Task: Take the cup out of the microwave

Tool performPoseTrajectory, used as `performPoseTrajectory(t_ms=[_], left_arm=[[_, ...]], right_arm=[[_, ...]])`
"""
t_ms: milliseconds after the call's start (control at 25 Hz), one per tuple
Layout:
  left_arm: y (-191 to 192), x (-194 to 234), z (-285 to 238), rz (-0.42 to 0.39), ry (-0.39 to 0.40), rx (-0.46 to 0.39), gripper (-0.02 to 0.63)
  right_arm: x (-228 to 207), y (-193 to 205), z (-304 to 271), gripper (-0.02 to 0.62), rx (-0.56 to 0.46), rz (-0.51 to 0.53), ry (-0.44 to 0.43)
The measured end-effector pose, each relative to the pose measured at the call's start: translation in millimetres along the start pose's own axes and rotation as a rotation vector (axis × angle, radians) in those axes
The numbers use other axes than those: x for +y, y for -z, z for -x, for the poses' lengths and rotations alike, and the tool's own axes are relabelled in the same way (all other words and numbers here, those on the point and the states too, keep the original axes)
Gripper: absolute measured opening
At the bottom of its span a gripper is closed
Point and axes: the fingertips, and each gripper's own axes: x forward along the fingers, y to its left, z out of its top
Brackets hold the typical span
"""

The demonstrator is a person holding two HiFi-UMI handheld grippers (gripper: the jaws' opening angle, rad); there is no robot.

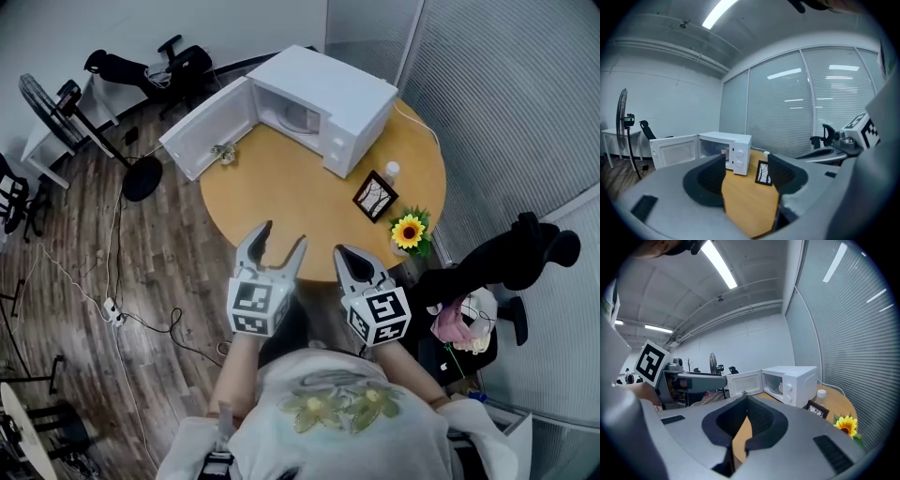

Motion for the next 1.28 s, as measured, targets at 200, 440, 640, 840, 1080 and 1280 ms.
performPoseTrajectory(t_ms=[200,440,640,840,1080,1280], left_arm=[[0,35,-37,0.006,0.008,0.02,0.262],[-8,72,-82,0.001,0.048,0.051,0.262],[-15,101,-117,0.011,0.079,0.065,0.261],[-20,125,-155,0.009,0.103,0.073,0.261],[-26,141,-201,-0.006,0.156,0.088,0.261],[-24,158,-240,-0.001,0.168,0.098,0.261]], right_arm=[[-16,-2,-41,0.017,0.028,-0.007,0.02],[-34,-17,-89,0.017,0.038,-0.026,0.063],[-48,-29,-123,0.017,0.039,-0.046,0.103],[-62,-35,-147,0.017,0.04,-0.067,0.149],[-82,-37,-168,0.017,0.048,-0.098,0.216],[-99,-35,-181,0.017,0.053,-0.118,0.264]])
